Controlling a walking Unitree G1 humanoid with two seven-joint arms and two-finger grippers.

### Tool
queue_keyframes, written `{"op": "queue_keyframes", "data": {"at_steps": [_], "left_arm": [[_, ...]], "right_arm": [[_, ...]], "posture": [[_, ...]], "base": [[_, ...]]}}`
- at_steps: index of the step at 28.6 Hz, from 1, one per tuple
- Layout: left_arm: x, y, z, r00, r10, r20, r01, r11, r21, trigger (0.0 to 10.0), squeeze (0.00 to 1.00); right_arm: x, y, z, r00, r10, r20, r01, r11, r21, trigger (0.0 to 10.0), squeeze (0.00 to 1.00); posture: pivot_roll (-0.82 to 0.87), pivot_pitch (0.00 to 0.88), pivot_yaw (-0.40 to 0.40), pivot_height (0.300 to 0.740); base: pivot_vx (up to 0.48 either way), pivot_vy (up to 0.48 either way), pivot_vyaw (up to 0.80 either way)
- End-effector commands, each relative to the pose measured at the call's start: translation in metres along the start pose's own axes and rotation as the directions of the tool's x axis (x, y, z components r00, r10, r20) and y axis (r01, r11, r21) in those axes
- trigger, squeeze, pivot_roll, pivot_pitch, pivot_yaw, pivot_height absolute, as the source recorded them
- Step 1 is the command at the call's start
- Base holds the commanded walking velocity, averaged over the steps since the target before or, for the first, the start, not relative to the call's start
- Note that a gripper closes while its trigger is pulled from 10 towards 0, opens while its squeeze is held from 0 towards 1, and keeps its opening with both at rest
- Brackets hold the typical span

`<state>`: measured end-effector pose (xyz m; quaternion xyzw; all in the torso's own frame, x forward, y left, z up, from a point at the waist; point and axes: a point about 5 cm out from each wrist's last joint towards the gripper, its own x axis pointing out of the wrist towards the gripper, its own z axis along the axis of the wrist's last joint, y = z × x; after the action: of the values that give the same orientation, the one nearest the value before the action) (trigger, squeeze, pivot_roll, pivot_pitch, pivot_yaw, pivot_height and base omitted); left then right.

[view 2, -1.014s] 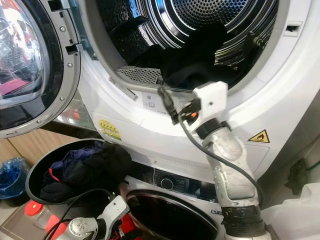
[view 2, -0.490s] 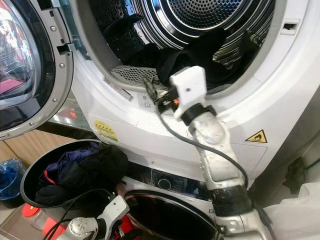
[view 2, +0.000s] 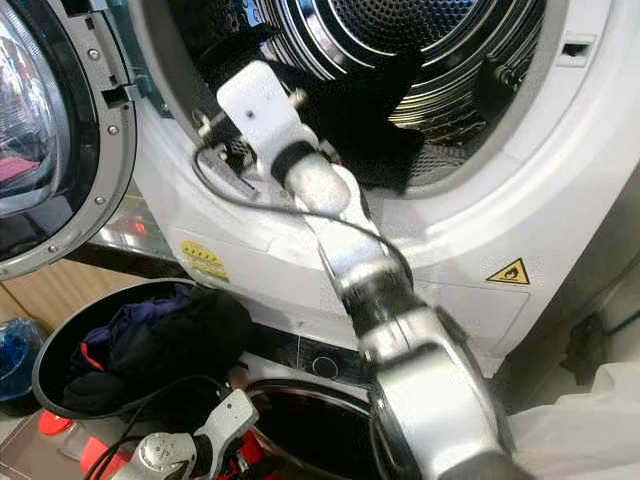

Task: Clothes washing

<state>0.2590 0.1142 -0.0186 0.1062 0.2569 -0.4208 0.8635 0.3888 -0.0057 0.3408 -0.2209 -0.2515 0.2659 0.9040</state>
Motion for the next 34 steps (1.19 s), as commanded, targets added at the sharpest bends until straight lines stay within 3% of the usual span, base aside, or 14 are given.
{"op": "queue_keyframes", "data": {"at_steps": [1,5,6,9,10,12,16,18,20,22,23,26,29,34], "left_arm": [[-0.002,0.002,-0.001,1.000,0.002,-0.014,-0.002,1.000,0.022,10.0,0.00],[-0.002,0.001,-0.003,1.000,0.009,-0.014,-0.009,1.000,0.024,10.0,0.00],[-0.002,0.001,-0.003,1.000,0.009,-0.014,-0.009,1.000,0.024,10.0,0.00],[-0.002,0.000,-0.003,1.000,0.013,-0.012,-0.013,1.000,0.024,10.0,0.00],[-0.002,0.000,-0.003,1.000,0.022,-0.008,-0.021,1.000,0.021,10.0,0.00],[-0.002,0.000,-0.003,1.000,0.023,-0.004,-0.023,1.000,0.020,10.0,0.00],[-0.002,0.000,-0.004,1.000,0.025,-0.003,-0.025,1.000,0.017,10.0,0.00],[-0.002,0.000,-0.003,1.000,0.025,-0.003,-0.025,1.000,0.017,10.0,0.00],[-0.002,0.001,-0.003,1.000,0.025,-0.005,-0.025,1.000,0.017,10.0,0.00],[-0.002,0.001,-0.003,1.000,0.023,-0.006,-0.023,1.000,0.019,10.0,0.00],[-0.001,0.001,-0.002,1.000,0.020,-0.007,-0.019,1.000,0.022,10.0,0.00],[-0.001,0.001,-0.001,1.000,0.018,-0.007,-0.018,1.000,0.024,10.0,0.00],[-0.001,0.001,0.000,1.000,0.013,-0.008,-0.012,1.000,0.028,10.0,0.00],[-0.001,0.002,0.001,1.000,0.015,-0.008,-0.015,1.000,0.026,10.0,0.00]], "right_arm": [[0.006,-0.010,0.004,0.999,-0.047,-0.017,0.047,0.999,-0.021,10.0,0.00],[0.007,-0.055,0.009,0.964,-0.248,-0.098,0.236,0.964,-0.120,10.0,0.00],[0.007,-0.055,0.009,0.964,-0.248,-0.098,0.236,0.964,-0.120,10.0,0.00],[0.000,-0.080,0.010,0.920,-0.368,-0.135,0.339,0.920,-0.196,10.0,0.00],[-0.006,-0.099,0.010,0.877,-0.457,-0.148,0.415,0.876,-0.247,10.0,0.00],[-0.013,-0.116,0.013,0.827,-0.546,-0.132,0.496,0.820,-0.285,10.0,0.00],[-0.020,-0.131,0.018,0.774,-0.625,-0.104,0.572,0.760,-0.310,10.0,0.00],[-0.018,-0.123,0.011,0.809,-0.573,-0.134,0.525,0.806,-0.275,10.0,0.00],[-0.010,-0.093,-0.008,0.896,-0.382,-0.224,0.355,0.922,-0.152,10.0,0.00],[-0.008,-0.075,-0.018,0.923,-0.290,-0.252,0.280,0.957,-0.077,10.0,0.00],[-0.007,-0.055,-0.030,0.940,-0.197,-0.277,0.197,0.980,-0.029,10.0,0.00],[-0.008,-0.033,-0.044,0.947,-0.090,-0.309,0.110,0.993,0.050,10.0,0.00],[-0.014,-0.021,-0.060,0.927,-0.082,-0.367,0.093,0.996,0.012,10.0,0.00],[-0.017,-0.024,-0.064,0.921,-0.107,-0.376,0.137,0.989,0.054,10.0,0.00]], "posture": [[0.02,0.000,0.071,0.740],[0.04,0.000,0.060,0.740],[0.04,0.000,0.060,0.740],[0.06,0.000,0.049,0.740],[0.07,0.000,0.044,0.740],[0.07,0.000,0.044,0.740],[0.06,0.000,0.050,0.740],[0.05,0.000,0.054,0.740],[0.04,0.000,0.062,0.740],[0.03,0.000,0.065,0.740],[0.03,0.000,0.071,0.740],[0.02,0.000,0.076,0.740],[0.02,0.000,0.080,0.740],[0.02,0.000,0.084,0.740]], "base": [[0.000,0.000,0.00],[0.000,0.000,0.00],[0.000,0.000,0.00],[0.000,0.000,0.00],[0.000,0.000,0.00],[0.000,0.000,0.00],[0.000,0.000,0.00],[0.000,0.000,0.00],[0.000,0.000,0.00],[0.000,0.000,0.00],[0.000,0.000,0.00],[0.000,0.000,0.00],[0.000,0.000,0.00],[0.000,0.000,0.00]]}}
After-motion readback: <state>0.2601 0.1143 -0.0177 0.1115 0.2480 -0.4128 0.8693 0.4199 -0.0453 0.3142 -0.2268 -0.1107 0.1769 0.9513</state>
